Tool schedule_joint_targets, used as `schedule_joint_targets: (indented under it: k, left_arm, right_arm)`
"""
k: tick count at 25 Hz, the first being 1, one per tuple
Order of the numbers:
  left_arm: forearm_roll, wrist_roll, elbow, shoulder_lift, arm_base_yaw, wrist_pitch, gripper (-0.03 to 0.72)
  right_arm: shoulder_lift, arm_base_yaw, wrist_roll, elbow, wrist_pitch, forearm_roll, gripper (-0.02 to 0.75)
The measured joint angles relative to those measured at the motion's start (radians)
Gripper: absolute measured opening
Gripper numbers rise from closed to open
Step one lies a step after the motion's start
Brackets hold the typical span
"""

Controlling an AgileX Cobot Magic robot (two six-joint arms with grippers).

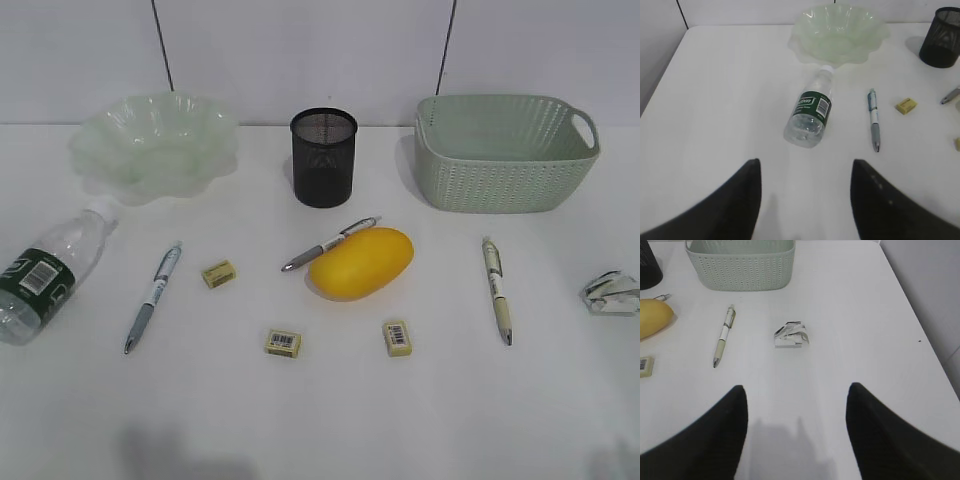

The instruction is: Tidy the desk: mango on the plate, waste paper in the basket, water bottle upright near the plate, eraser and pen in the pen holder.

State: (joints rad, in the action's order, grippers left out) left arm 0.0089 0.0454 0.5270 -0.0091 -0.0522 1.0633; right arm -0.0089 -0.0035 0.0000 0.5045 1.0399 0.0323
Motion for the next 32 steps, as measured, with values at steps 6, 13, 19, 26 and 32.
schedule_joint_targets:
  k: [6,13,19,26,32]
  left_arm:
    - [0.000,0.000,0.017,0.065,0.000,-0.050,0.436]
    - [-0.120,-0.144,0.034,0.344,0.000,-0.363,0.465]
    - [-0.457,-0.492,0.082,0.662,0.000,-0.459,0.506]
    - [-0.632,-0.722,0.238,0.941,-0.089,-0.461,0.508]
    - [-0.625,-0.764,0.308,1.097,-0.282,-0.499,0.508]
  right_arm:
    - [0.000,0.000,0.000,0.000,0.000,0.000,0.495]
    - [0.000,0.000,0.000,0.000,0.000,0.000,0.495]
    - [0.000,0.000,0.000,0.000,0.000,0.000,0.495]
    - [0.000,0.000,0.000,0.000,0.000,0.000,0.495]
    - [0.000,0.000,0.000,0.000,0.000,0.000,0.495]
